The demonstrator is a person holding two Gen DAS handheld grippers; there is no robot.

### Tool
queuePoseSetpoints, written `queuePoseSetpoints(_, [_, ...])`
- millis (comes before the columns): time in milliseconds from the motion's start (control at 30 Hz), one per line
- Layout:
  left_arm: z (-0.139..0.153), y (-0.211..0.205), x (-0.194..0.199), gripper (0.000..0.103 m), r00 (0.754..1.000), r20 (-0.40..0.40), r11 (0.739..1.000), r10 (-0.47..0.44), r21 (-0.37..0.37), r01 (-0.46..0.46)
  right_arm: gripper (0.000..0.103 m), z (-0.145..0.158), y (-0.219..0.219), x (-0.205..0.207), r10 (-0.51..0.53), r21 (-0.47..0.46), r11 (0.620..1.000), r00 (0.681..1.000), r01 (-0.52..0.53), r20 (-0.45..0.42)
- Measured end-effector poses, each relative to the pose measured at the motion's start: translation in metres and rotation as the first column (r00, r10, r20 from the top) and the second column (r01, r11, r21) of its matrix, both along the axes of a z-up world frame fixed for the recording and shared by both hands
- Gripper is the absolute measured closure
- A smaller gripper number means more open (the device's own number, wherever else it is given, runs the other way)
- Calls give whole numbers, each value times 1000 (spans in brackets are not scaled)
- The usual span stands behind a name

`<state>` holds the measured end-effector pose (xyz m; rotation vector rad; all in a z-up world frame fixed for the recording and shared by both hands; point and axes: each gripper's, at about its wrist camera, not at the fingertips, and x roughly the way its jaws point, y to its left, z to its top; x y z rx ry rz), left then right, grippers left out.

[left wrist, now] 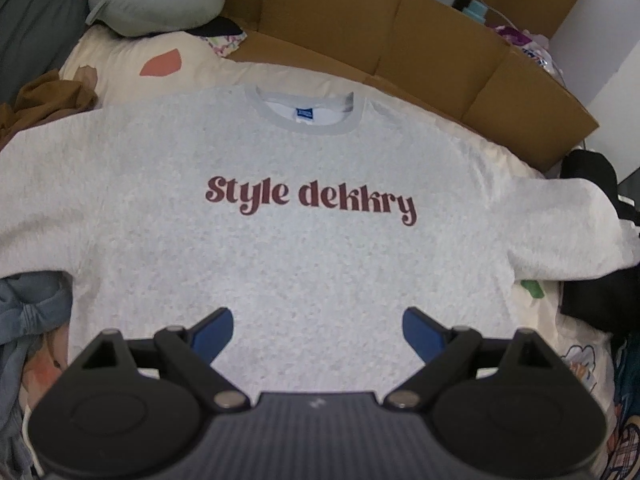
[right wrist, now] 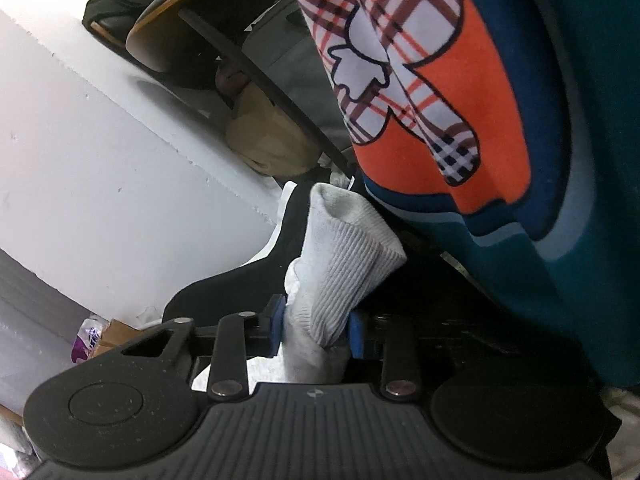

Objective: Fold clothes
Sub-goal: 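Close the right gripper on the grey sleeve cuff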

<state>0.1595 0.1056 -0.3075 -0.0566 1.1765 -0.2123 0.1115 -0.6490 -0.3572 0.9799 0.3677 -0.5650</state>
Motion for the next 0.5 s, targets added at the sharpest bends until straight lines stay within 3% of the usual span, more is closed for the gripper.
queuePoseSetpoints(233, [-11, -4, 0, 10, 1000, -10, 1000, -21, -22, 21, 81, 19, 8, -2, 14, -8, 1000, 1000, -14, 10])
queuePoseSetpoints(500, [-26, -22, 5, 16, 999, -5, 993, -46, -106, 46, 83, 56, 20, 1, 73, -21, 997, 994, -72, 77])
